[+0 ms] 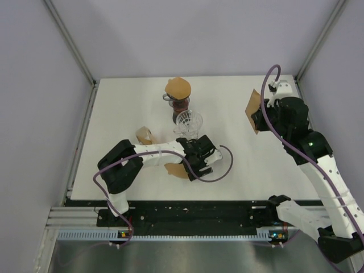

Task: Place the coffee filter in the dripper
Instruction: Pick up the coffee filter from the center of the board.

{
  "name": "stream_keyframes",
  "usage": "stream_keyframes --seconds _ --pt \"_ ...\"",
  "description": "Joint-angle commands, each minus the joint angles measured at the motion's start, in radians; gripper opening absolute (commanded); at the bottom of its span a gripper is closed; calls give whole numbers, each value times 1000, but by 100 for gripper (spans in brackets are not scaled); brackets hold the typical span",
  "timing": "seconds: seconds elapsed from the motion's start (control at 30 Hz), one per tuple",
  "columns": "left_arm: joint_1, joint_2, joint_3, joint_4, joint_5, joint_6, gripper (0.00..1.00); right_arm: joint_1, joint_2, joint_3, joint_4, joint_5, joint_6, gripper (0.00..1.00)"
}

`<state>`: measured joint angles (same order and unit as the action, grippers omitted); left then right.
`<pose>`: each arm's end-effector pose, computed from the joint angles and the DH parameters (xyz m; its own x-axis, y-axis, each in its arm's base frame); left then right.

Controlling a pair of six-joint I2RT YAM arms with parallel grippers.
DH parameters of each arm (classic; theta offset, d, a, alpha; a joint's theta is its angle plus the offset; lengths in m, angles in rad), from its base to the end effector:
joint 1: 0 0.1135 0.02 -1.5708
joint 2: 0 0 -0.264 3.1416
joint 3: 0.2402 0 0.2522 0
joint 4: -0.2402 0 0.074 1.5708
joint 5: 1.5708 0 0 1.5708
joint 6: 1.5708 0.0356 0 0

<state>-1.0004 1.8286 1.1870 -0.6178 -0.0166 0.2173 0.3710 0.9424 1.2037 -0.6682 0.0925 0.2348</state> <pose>0.1911 -0.2968 0.1659 -0.3211 0.8997 -0.2958 0.9299 0.3586 0.0815 0.1750 0.0645 0.4050 -0.4243 0.0835 -0.9017 -0.1884 0.9658 0.1781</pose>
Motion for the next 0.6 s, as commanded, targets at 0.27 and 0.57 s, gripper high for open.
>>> stream_keyframes --seconds 0.27,0.57 --pt "3 61 -23 55 96 -22 78 -3 -22 -16 35 -30 -26 0" --pt "45 92 0 1 110 17 3 -3 -43 -13 35 -31 -37 0"
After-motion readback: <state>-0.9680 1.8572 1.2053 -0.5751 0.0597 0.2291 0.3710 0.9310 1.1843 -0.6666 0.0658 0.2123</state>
